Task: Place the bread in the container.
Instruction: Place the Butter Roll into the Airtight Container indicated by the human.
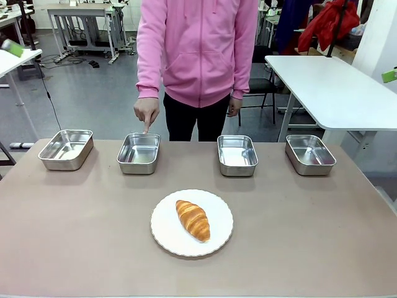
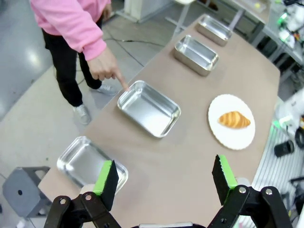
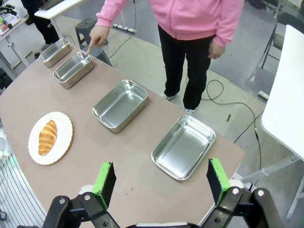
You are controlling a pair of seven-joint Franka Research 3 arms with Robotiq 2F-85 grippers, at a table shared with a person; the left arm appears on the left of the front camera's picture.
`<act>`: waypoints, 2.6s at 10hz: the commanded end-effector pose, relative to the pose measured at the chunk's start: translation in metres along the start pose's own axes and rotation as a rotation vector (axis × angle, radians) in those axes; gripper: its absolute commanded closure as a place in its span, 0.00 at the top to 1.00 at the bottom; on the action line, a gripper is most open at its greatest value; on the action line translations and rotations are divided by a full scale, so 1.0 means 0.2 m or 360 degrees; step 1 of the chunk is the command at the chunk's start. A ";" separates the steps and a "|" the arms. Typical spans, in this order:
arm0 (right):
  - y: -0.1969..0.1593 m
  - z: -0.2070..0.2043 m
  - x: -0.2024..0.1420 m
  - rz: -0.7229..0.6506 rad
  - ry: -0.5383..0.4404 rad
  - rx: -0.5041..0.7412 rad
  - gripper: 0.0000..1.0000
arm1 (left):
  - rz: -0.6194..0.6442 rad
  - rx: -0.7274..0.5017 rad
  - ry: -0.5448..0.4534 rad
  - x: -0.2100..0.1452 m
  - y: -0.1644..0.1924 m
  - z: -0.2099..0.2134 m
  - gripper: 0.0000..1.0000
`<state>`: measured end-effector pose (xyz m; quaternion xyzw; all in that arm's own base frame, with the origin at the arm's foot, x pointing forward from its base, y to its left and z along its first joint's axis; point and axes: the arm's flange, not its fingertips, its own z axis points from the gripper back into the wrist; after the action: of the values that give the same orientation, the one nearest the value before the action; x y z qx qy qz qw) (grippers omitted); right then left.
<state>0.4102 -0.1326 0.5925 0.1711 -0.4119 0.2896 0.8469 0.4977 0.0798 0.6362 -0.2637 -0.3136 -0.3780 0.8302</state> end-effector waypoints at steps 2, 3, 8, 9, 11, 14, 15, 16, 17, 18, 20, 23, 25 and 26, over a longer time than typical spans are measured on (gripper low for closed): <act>-0.01 0.00 -0.01 0.0024 -0.0040 0.0016 1.00 | 0.0394 0.0151 0.0229 0.31 -0.25 -0.52 1.00; -0.01 0.00 -0.01 0.0024 -0.0040 0.0016 1.00 | 0.0601 0.0236 0.0258 0.40 -0.36 -0.74 1.00; -0.01 0.00 -0.01 0.0024 -0.0040 0.0016 1.00 | 0.1049 0.0505 0.0642 0.35 -0.69 -1.66 1.00; -0.01 0.00 -0.01 0.0024 -0.0040 0.0016 1.00 | 0.1070 0.0523 0.0677 0.30 -0.72 -1.73 1.00; -0.01 0.00 -0.01 0.0024 -0.0040 0.0016 1.00 | 0.1021 0.0469 0.0663 0.29 -0.71 -1.74 1.00; -0.01 0.00 -0.01 0.0024 -0.0040 0.0016 1.00 | 0.1021 0.0469 0.0663 0.29 -0.71 -1.74 1.00; -0.01 0.00 -0.01 0.0024 -0.0040 0.0016 1.00 | 0.1050 0.0472 0.0657 0.28 -0.71 -1.77 1.00; -0.01 0.00 -0.01 0.0024 -0.0040 0.0016 1.00 | 0.1082 0.0588 0.0810 0.26 -0.82 -1.83 1.00; -0.01 0.00 -0.01 0.0024 -0.0040 0.0016 1.00 | 0.1206 0.0639 0.0850 0.26 -0.95 -1.88 1.00; -0.01 0.00 -0.01 0.0024 -0.0040 0.0016 1.00 | 0.1252 0.0663 0.0826 0.25 -1.06 -1.90 1.00; -0.01 0.00 -0.01 0.0024 -0.0040 0.0016 1.00 | 0.1370 0.0700 0.0817 0.18 -1.21 -2.00 1.00; -0.01 0.00 -0.01 0.0024 -0.0040 0.0016 1.00 | 0.1605 0.0717 0.0844 0.01 -1.31 -2.13 1.00; -0.01 0.00 -0.01 0.0024 -0.0040 0.0016 1.00 | 0.1677 0.0749 0.0817 -0.10 -1.44 -2.16 1.00; -0.01 0.00 -0.01 0.0024 -0.0040 0.0016 1.00 | 0.1736 0.0715 0.0778 -0.14 -1.48 -2.17 1.00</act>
<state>0.4098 -0.1330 0.5920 0.1690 -0.4102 0.2888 0.8484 0.4053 -0.3711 0.3875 -0.0889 0.0037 0.1013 0.9909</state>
